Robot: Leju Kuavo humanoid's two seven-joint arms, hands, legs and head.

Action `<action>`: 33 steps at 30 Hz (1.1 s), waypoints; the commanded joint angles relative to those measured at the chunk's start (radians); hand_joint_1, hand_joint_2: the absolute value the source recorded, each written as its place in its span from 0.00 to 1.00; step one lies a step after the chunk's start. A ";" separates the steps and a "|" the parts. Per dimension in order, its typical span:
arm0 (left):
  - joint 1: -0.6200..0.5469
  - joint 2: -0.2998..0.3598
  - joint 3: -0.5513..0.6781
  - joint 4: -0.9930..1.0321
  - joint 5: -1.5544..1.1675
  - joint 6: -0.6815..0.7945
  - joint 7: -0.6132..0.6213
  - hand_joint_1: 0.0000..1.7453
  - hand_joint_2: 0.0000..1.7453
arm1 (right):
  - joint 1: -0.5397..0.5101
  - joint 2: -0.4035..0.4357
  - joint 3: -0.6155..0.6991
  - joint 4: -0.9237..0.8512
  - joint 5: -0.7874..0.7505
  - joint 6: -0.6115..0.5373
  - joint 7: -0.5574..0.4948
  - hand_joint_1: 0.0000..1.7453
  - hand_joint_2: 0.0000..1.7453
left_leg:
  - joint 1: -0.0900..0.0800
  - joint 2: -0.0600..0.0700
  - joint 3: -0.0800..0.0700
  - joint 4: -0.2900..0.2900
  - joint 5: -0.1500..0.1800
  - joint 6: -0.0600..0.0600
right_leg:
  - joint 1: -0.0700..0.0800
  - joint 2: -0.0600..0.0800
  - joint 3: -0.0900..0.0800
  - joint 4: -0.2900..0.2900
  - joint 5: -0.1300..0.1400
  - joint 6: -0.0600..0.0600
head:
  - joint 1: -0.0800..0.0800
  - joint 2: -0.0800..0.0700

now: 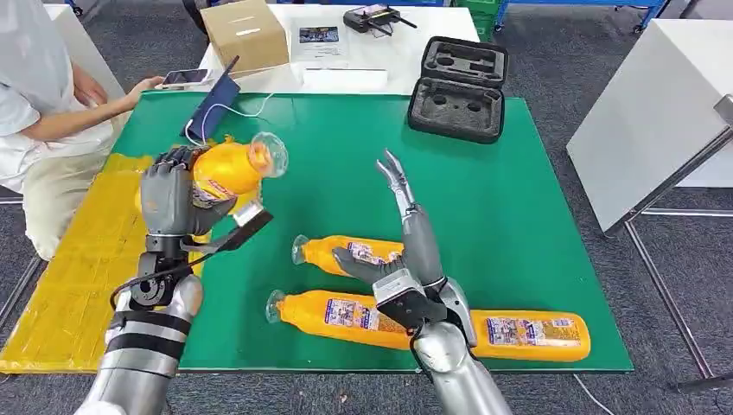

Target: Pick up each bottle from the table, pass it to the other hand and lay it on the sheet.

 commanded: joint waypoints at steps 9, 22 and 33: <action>-0.271 0.225 -0.484 0.791 0.030 0.007 0.224 1.00 1.00 | -0.065 -0.120 0.148 -0.025 -0.039 -0.083 -0.029 0.00 1.00 | 0.001 0.001 0.002 0.000 -0.001 -0.003 | 0.001 0.006 0.004 0.003 -0.002 -0.001 | -0.001 0.000; -0.236 0.242 -0.334 0.813 0.023 0.007 0.226 0.00 1.00 | -0.051 -0.131 0.164 -0.030 -0.043 -0.110 -0.039 0.00 1.00 | 0.001 -0.002 0.000 0.000 -0.001 -0.002 | 0.001 0.003 0.002 0.003 -0.002 -0.001 | 0.000 0.000; -0.245 0.233 -0.324 0.846 0.023 0.007 0.211 0.00 1.00 | -0.052 -0.128 0.166 -0.023 -0.043 -0.112 -0.039 0.00 1.00 | 0.001 -0.003 -0.001 0.000 0.000 -0.003 | 0.001 0.003 0.002 0.003 -0.002 -0.001 | -0.001 0.000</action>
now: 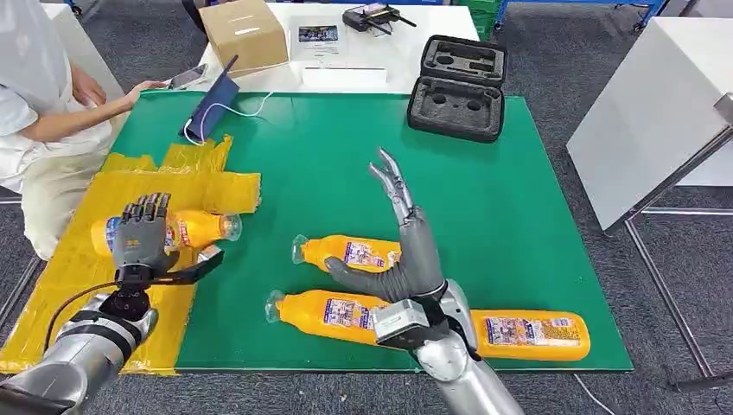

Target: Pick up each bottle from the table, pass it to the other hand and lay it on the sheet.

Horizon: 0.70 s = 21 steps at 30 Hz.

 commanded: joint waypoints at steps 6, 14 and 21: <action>-0.051 -0.067 0.074 0.133 0.014 0.002 -0.083 0.00 1.00 | -0.025 -0.017 0.024 0.027 0.004 -0.019 -0.008 0.00 1.00 | 0.001 -0.001 0.003 0.000 -0.001 -0.001 | 0.001 -0.001 0.004 -0.001 -0.001 -0.001 | 0.000 0.000; -0.012 -0.098 0.142 0.057 0.000 0.002 -0.128 0.00 1.00 | -0.021 -0.012 0.017 0.032 0.021 -0.029 -0.007 0.00 1.00 | 0.001 -0.002 0.004 0.000 -0.001 -0.001 | 0.000 -0.001 0.005 -0.001 -0.002 -0.001 | 0.000 0.000; 0.029 -0.097 0.194 -0.060 0.024 0.002 -0.175 0.00 1.00 | -0.019 -0.014 0.016 0.035 0.041 -0.036 0.000 0.00 1.00 | 0.000 -0.002 0.002 -0.001 0.000 -0.001 | 0.000 -0.001 0.002 -0.001 0.000 -0.001 | 0.000 0.000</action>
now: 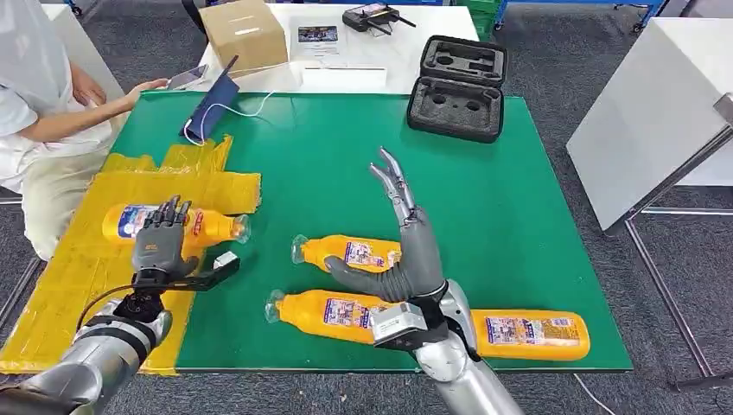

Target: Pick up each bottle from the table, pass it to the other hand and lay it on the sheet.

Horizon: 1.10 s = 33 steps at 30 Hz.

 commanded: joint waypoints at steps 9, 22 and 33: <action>0.419 -0.326 0.497 -1.008 0.897 -0.281 -0.812 0.00 1.00 | 0.106 -0.100 -0.087 0.079 0.495 0.034 0.218 0.00 1.00 | 0.001 -0.006 0.004 -0.001 -0.002 0.000 | 0.000 -0.006 0.005 -0.004 -0.003 0.000 | 0.000 0.000; 0.541 -0.365 0.467 -0.937 1.299 -0.802 -0.710 0.00 1.00 | 0.316 -0.189 -0.220 -0.053 0.823 0.051 0.355 0.00 1.00 | -0.001 -0.002 0.004 -0.001 -0.006 -0.001 | 0.000 -0.001 0.005 -0.004 -0.005 0.000 | -0.001 0.000; 0.572 -0.363 0.418 -0.970 1.308 -0.811 -0.693 0.00 1.00 | 0.353 -0.211 -0.248 -0.062 0.853 0.060 0.407 0.00 1.00 | 0.000 -0.001 0.004 0.000 -0.007 -0.002 | 0.000 0.000 0.005 -0.003 -0.006 -0.001 | -0.001 0.000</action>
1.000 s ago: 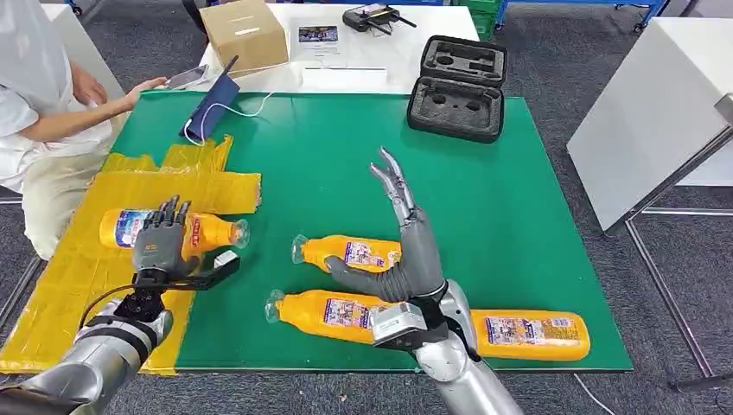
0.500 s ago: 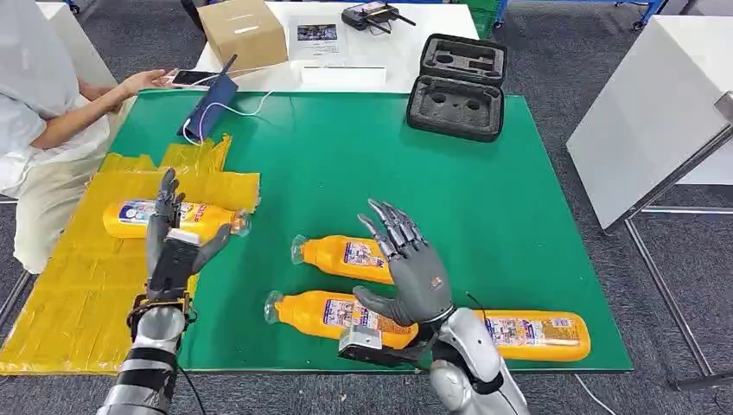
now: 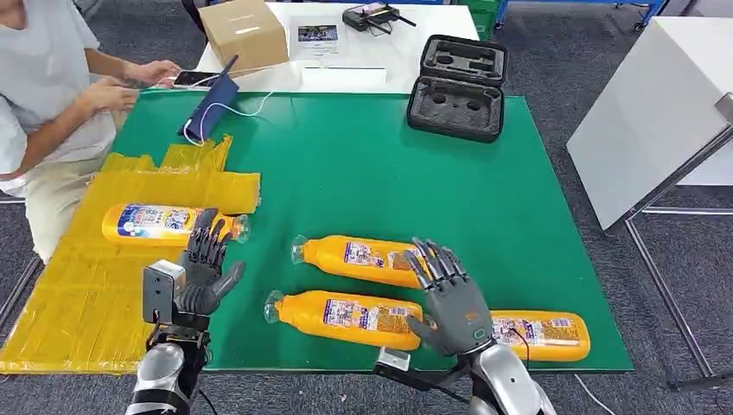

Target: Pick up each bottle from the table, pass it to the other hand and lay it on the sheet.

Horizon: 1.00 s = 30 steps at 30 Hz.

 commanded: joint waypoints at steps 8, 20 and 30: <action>0.022 0.003 -0.054 0.046 0.020 0.010 0.014 0.00 1.00 | 0.123 -0.101 -0.139 -0.059 -0.024 0.060 0.049 0.00 1.00 | 0.000 -0.002 0.004 -0.001 -0.002 -0.001 | 0.000 -0.001 0.006 -0.001 -0.002 -0.001 | 0.000 0.000; -0.001 0.006 -0.069 0.055 0.037 0.003 0.001 0.00 1.00 | 0.160 -0.130 -0.284 0.009 -0.077 0.101 0.005 0.00 1.00 | 0.000 -0.002 0.004 -0.001 -0.001 -0.001 | 0.000 -0.002 0.005 -0.002 -0.002 0.000 | 0.000 0.000; -0.011 0.007 -0.120 0.062 0.042 0.030 -0.002 0.00 1.00 | 0.147 -0.084 -0.511 0.146 -0.045 0.125 -0.136 0.00 1.00 | 0.000 -0.003 0.007 -0.001 -0.002 -0.001 | 0.000 -0.002 0.009 -0.003 -0.002 -0.001 | 0.000 0.000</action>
